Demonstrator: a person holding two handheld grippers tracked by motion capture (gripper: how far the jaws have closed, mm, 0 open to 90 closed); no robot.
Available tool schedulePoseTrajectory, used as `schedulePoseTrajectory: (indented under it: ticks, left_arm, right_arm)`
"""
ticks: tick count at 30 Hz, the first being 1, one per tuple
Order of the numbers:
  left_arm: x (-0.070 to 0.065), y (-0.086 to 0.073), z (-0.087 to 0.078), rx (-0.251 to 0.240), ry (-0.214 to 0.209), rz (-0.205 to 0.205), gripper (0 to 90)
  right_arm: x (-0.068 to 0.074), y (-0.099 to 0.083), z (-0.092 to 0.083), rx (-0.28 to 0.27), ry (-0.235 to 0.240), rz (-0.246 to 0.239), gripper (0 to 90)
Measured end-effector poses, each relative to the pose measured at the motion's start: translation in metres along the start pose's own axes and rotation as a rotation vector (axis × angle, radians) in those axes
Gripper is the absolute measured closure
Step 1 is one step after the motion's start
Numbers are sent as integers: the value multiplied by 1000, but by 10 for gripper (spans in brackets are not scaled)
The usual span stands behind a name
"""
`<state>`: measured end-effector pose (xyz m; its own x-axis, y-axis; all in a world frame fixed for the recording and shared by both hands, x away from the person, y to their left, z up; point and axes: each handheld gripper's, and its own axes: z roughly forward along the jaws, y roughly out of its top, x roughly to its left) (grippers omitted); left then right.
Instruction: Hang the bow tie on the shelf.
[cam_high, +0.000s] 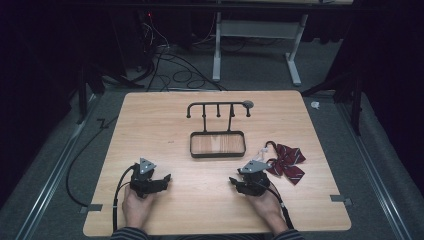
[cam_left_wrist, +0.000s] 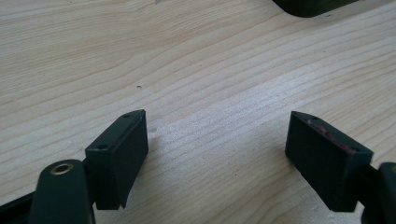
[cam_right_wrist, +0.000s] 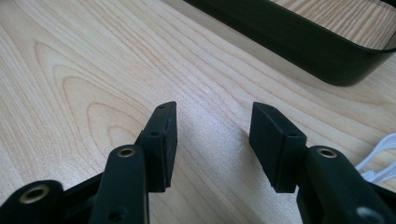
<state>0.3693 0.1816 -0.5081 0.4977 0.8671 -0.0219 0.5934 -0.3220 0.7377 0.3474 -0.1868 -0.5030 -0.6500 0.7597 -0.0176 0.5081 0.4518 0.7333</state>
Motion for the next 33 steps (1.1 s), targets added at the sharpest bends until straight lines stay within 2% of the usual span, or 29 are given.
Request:
schedulePoseTrajectory:
  ticks: [14, 21, 25, 28, 33]
  left_arm:
    - [0, 0, 0, -1, 1, 2, 216]
    - [0, 0, 0, -1, 2, 2, 216]
    - [0, 0, 0, 1, 1, 2, 216]
    - [0, 0, 0, 0, 2, 2, 215]
    - [0, 0, 0, -1, 2, 1, 216]
  right_arm:
    - [0, 0, 0, 0, -4, 13, 551]
    - [-1, 0, 0, 0, 19, 16, 532]
    - [-3, 0, 0, -5, 42, 55, 514]
    - [-4, 1, -1, -2, 49, 63, 522]
    - [-5, 3, -12, -55, 56, 71, 538]
